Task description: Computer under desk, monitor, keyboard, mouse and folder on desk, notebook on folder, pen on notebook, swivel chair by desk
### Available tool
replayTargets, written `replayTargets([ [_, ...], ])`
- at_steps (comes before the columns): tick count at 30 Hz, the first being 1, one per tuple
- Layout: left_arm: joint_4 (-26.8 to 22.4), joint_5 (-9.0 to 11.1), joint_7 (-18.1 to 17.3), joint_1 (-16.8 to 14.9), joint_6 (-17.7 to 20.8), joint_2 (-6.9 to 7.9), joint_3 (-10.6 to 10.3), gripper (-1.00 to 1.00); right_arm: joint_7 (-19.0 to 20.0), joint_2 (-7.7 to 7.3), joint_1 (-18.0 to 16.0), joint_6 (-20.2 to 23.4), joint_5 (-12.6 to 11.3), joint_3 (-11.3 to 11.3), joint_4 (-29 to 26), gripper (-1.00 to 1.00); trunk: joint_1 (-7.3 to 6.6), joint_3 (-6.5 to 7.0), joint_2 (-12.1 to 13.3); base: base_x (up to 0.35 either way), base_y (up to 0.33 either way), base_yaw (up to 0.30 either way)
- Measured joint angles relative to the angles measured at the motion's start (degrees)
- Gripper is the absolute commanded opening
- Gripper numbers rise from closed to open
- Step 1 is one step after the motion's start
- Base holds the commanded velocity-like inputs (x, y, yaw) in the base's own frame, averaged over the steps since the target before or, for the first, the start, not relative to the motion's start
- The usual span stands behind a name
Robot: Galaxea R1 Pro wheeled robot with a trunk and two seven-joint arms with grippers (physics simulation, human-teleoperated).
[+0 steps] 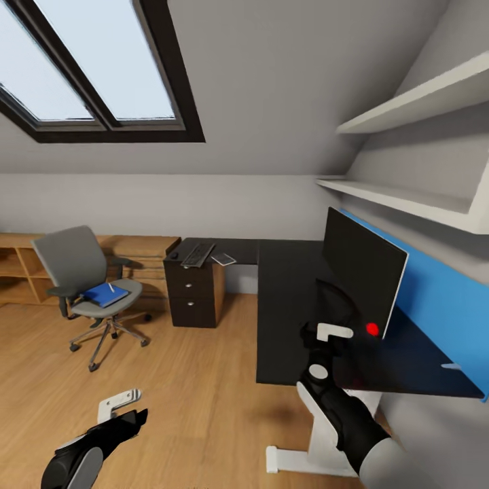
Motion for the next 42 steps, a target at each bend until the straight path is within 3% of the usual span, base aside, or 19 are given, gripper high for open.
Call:
replayTargets([
  [9, 0.0, 0.0, 0.0, 0.0, 0.0, -0.01, -0.1, 1.00, 0.0, 0.58, 0.0, -1.1, 0.6, 0.3, 1.4, 1.00, -0.02, 0.00, 0.0, 0.110, 0.308, 0.277],
  [19, 0.0, 0.1, 0.0, 0.0, 0.0, -0.01, -0.2, 1.00, 0.1, 3.71, 0.0, -4.0, 0.9, 0.9, 6.1, 1.00, -0.03, -0.03, 0.0, 0.251, 0.245, 0.241],
  [24, 0.0, 0.1, 0.0, 0.0, 0.0, -0.16, -0.3, 1.00, 0.3, 4.05, 0.0, -4.7, 0.9, 1.2, 6.6, 1.00, -0.03, -0.04, 0.0, 0.271, 0.229, 0.030],
  [29, 0.0, 0.1, 0.0, 0.0, -0.1, -0.86, -2.0, 1.00, 0.4, 4.20, 0.0, -4.8, 0.9, 3.1, 8.4, 1.00, -0.03, -0.04, 0.0, 0.272, 0.226, 0.003],
  [42, 0.1, 0.1, 0.0, 0.0, -1.3, -0.97, -2.3, 1.00, 0.3, 4.22, 0.0, -7.1, 1.1, 3.8, 8.9, 1.00, -0.03, -0.04, 0.0, 0.279, 0.218, 0.000],
])
